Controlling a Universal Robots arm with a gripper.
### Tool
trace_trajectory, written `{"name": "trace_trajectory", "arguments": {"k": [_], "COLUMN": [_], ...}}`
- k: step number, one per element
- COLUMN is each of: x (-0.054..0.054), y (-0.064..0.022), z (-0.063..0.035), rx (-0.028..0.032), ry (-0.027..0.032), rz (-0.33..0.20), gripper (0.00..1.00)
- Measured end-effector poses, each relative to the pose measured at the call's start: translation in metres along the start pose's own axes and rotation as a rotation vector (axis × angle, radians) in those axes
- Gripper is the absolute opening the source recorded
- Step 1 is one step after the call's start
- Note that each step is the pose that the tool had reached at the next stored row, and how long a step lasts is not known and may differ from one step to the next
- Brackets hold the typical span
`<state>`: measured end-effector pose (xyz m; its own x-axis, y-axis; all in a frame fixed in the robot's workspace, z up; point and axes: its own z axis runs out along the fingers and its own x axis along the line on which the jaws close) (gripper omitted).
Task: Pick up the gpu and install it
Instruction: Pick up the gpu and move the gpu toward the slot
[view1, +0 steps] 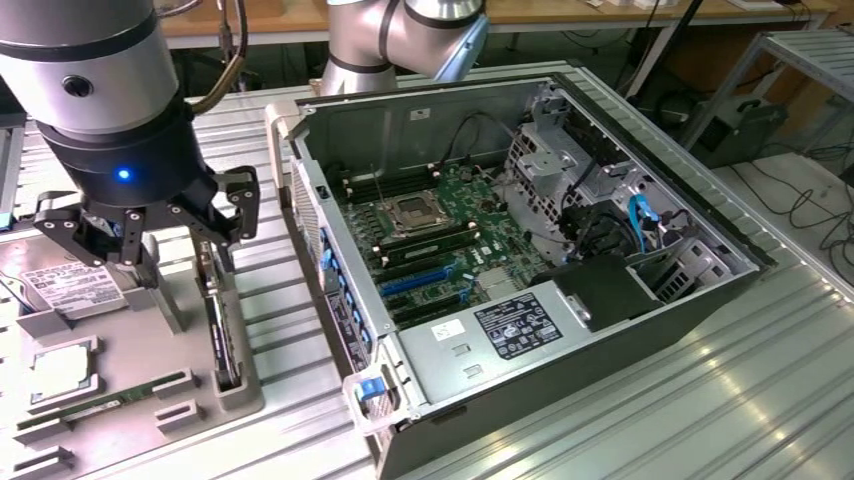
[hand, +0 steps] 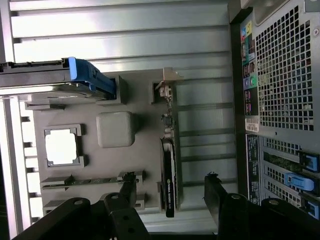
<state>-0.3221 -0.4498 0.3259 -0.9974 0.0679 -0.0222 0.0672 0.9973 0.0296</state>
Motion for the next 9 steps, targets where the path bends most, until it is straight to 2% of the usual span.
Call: {"name": "trace_trajectory", "arguments": {"k": [9], "x": [-0.0002], "y": [-0.0045], "z": [0.0067], "rx": [0.0001], "ry": [0.0002], "rz": [0.000], "gripper": [0.66]}}
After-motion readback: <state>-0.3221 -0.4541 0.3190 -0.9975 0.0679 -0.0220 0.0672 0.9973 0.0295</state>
